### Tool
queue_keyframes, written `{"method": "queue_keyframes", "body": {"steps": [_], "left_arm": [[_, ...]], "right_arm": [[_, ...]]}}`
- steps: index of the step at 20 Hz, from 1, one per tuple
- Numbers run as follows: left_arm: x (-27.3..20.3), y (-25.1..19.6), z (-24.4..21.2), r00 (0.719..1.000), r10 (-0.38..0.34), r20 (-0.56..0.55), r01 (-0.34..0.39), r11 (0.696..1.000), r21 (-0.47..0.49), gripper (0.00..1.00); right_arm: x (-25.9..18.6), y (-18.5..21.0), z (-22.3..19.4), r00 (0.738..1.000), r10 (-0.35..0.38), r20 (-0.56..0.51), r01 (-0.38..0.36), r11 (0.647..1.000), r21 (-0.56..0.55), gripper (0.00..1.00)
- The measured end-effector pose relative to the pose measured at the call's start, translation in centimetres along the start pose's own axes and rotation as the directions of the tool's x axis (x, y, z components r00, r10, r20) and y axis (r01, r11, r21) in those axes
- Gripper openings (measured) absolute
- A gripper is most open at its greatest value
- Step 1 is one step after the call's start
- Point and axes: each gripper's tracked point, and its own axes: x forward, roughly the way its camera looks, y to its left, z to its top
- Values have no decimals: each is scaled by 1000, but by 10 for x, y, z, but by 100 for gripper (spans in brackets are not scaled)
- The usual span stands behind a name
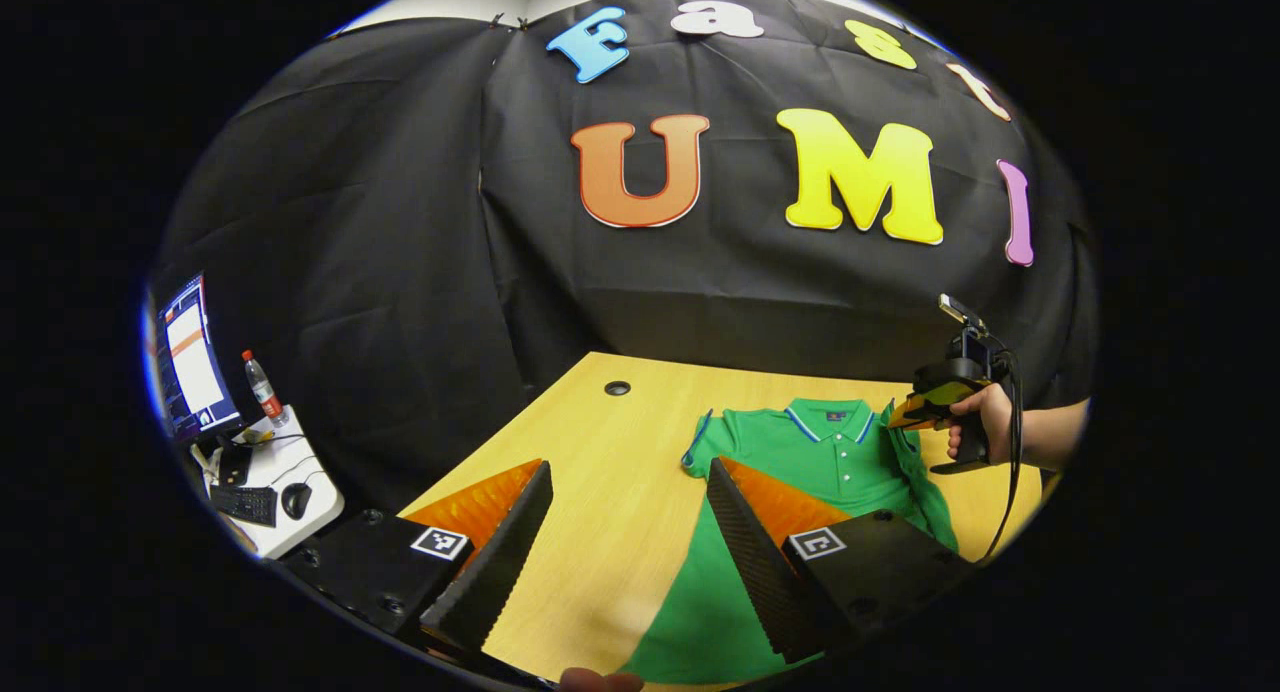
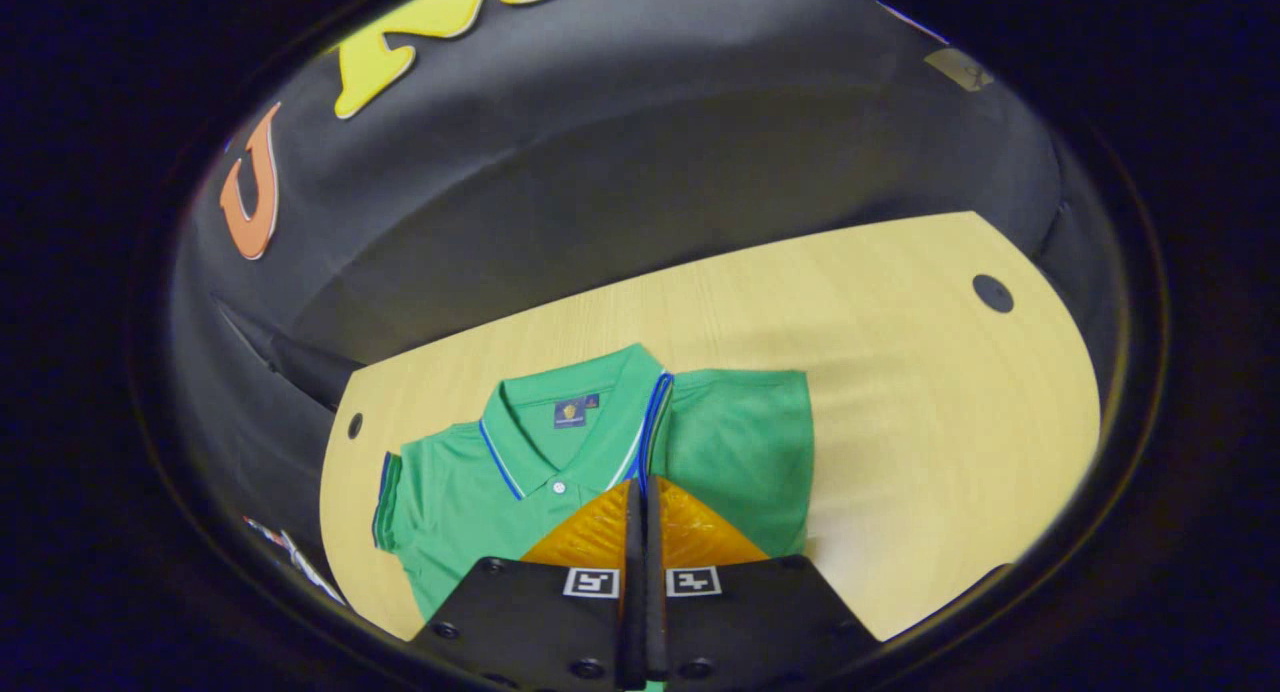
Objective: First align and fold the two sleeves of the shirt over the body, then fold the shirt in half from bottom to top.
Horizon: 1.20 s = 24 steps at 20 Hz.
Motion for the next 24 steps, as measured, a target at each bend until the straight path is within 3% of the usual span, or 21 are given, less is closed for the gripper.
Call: {"method": "queue_keyframes", "body": {"steps": [4,9,12,13,14,17,18,19,21,22,24], "left_arm": [[4,7,-10,999,-11,-30,11,1000,21,100],[17,-3,3,997,-76,-14,76,996,55,100],[29,-22,12,990,-139,1,139,988,66,100],[33,-29,12,985,-173,0,172,983,64,100],[38,-38,12,979,-205,-14,206,977,59,100],[60,-54,18,961,-276,-33,277,959,59,100],[69,-57,19,956,-290,-39,292,954,64,100],[80,-62,20,953,-301,-44,303,950,73,100],[104,-75,20,936,-347,-67,351,933,75,100],[116,-82,20,927,-367,-80,373,925,76,100],[138,-91,16,911,-395,-116,404,912,68,100]], "right_arm": [[3,18,-8,1000,15,-19,-15,1000,10,2],[-22,22,0,999,21,29,-21,1000,8,71],[-59,20,7,996,38,76,-36,999,-15,84],[-76,21,6,995,49,89,-47,998,-32,84],[-93,20,5,993,60,103,-55,997,-53,77],[-148,13,1,982,82,169,-61,990,-126,92],[-168,7,0,977,90,195,-61,987,-151,85],[-188,3,-2,971,97,218,-60,984,-169,92],[-222,-9,-8,962,105,251,-54,978,-203,92],[-238,-19,-10,959,99,264,-41,975,-217,99],[-266,-40,-12,949,75,307,4,969,-249,95]]}}
